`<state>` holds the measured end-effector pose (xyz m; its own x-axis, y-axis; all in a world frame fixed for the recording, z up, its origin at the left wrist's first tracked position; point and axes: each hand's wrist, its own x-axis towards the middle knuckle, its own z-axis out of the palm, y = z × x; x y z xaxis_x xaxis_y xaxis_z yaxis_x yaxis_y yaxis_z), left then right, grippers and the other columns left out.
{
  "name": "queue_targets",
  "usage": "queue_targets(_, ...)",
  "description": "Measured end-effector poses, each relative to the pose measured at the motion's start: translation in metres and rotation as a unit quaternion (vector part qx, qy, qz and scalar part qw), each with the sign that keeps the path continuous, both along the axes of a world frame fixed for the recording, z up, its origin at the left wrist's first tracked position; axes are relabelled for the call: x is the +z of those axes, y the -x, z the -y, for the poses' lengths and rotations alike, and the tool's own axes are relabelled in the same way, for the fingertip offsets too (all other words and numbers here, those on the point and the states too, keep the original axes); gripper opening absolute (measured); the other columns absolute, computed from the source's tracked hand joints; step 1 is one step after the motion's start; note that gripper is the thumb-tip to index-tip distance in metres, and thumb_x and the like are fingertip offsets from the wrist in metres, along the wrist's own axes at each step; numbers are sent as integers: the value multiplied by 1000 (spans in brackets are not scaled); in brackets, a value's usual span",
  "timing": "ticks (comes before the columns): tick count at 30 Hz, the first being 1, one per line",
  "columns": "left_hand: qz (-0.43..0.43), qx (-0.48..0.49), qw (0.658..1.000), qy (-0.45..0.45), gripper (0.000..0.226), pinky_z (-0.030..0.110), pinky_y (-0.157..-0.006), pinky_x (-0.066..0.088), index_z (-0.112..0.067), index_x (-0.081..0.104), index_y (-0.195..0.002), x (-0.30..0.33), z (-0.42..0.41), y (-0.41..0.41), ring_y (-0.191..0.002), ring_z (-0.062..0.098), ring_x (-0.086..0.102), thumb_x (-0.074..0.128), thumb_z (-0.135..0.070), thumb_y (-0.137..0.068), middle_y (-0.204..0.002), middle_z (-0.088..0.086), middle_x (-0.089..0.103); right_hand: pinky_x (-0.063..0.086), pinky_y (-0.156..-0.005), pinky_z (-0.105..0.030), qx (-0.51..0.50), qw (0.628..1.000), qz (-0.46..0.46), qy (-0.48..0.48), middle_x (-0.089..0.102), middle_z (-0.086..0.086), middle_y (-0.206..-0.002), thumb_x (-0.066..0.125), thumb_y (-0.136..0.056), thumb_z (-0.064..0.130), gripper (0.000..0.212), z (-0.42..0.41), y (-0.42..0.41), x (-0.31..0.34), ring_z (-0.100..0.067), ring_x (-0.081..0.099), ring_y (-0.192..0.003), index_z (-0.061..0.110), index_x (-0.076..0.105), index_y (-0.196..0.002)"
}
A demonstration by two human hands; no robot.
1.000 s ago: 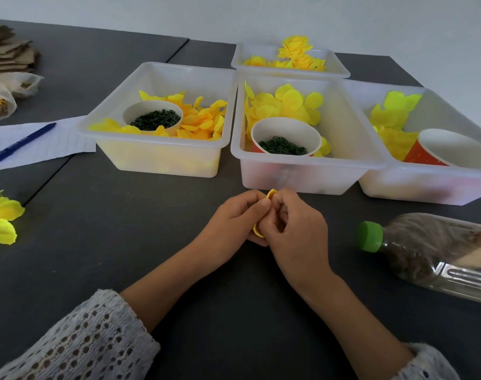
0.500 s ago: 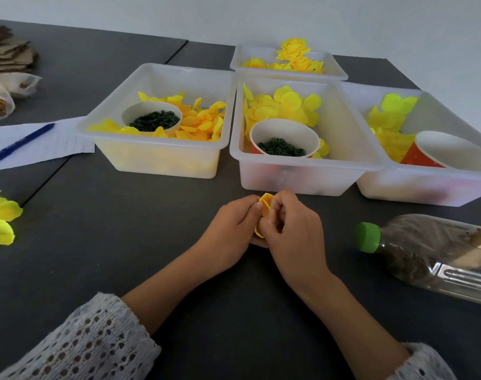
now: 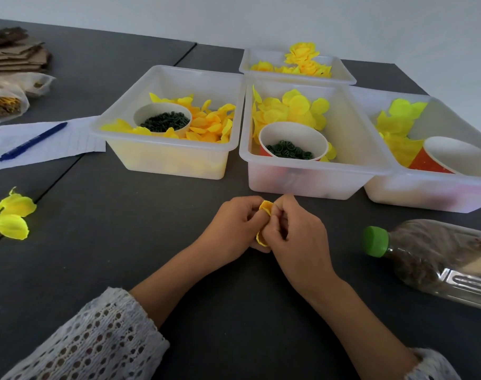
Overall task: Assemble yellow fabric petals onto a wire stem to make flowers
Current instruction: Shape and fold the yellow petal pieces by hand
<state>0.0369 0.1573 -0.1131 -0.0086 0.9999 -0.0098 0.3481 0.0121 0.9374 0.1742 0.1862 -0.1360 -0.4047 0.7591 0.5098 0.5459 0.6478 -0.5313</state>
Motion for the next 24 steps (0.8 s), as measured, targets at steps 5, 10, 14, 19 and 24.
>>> queue_targets(5, 10, 0, 1000, -26, 35, 8, -50, 45, -16, 60, -77, 0, 1, 0, -58, -1, 63, 38, -20, -104, -64, -17, 63, 45, -48, -26, -8, 1000, 2, -10, 50, 7, -63, 52, -87, 22, 10, 3, 0, 2, -10, 51, -58, 21, 49, -78)
queue_targets(10, 45, -2, 999, 0, 28, 10, -53, 48, -15, 62, -78, -1, -2, 1, -59, 1, 64, 46, -16, -101, -64, -14, 65, 43, -51, -18, -1, 1000, -23, 3, 51, 8, -67, 53, -89, 17, 13, 5, -2, 5, -7, 51, -60, 24, 48, -81)
queue_targets(14, 124, -19, 991, 53, 20, 20, -64, 55, -6, 63, -90, -1, -5, 5, -71, 12, 69, 48, -13, -100, -78, 11, 68, 39, -49, -17, -3, 999, -50, 6, 48, 8, -65, 48, -89, 17, 10, 5, -1, 7, -9, 49, -60, 24, 45, -81)
queue_targets(19, 164, 42, 983, 69, 18, 24, -65, 57, -7, 64, -95, -4, -10, 10, -78, 21, 73, 48, -13, -100, -86, 11, 73, 33, -47, -21, 24, 991, -129, 10, 41, 4, -64, 35, -92, 19, 14, 4, -5, 10, -12, 41, -55, 19, 41, -80)
queue_targets(24, 145, 55, 986, 55, 11, 21, -65, 57, -13, 62, -95, -8, -11, 10, -82, 14, 71, 56, -22, -97, -88, 5, 71, 37, -54, -15, 25, 988, -137, 69, 46, 4, -71, 42, -96, 27, 15, 2, -3, 11, -11, 45, -62, 20, 46, -83)
